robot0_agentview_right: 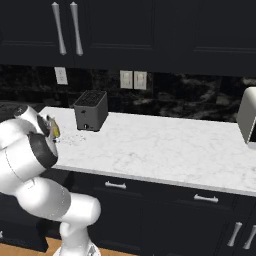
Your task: Pick the whisk from the drawer and place it on the counter.
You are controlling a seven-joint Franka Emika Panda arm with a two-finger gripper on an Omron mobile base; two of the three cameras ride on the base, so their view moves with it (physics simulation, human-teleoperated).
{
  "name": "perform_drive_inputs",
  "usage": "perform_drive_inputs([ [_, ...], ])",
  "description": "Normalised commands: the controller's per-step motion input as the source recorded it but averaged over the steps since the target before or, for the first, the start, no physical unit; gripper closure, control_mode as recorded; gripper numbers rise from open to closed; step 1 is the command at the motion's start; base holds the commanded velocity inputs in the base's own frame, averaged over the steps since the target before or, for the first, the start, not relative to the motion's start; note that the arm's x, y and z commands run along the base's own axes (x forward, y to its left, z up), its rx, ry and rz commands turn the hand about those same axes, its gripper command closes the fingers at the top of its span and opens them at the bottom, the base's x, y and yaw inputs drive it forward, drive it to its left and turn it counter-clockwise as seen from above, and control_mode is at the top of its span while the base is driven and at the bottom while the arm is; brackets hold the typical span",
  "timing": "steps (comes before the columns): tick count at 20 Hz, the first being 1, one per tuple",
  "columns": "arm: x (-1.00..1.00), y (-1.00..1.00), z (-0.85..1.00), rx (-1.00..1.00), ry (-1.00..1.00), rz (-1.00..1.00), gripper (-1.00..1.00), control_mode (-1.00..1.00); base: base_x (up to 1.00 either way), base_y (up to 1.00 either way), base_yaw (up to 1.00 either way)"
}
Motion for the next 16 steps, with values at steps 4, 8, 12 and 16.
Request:
perform_drive_inputs([
  [4, 0.09, -0.02, 0.00, 0.00, -0.01, 0.00, -1.00, -1.00, 0.00, 0.00, 0.00],
  [8, -0.22, -0.49, 0.36, 0.11, -0.11, 0.00, -1.00, -1.00, 0.00, 0.00, 0.00],
  [12, -0.66, -1.00, 0.48, 0.12, -0.22, 0.00, -1.00, -1.00, 0.00, 0.00, 0.00],
  [16, -0.65, -1.00, 0.48, 0.16, -0.27, 0.03, -1.00, -1.00, 0.00, 0.00, 0.00],
])
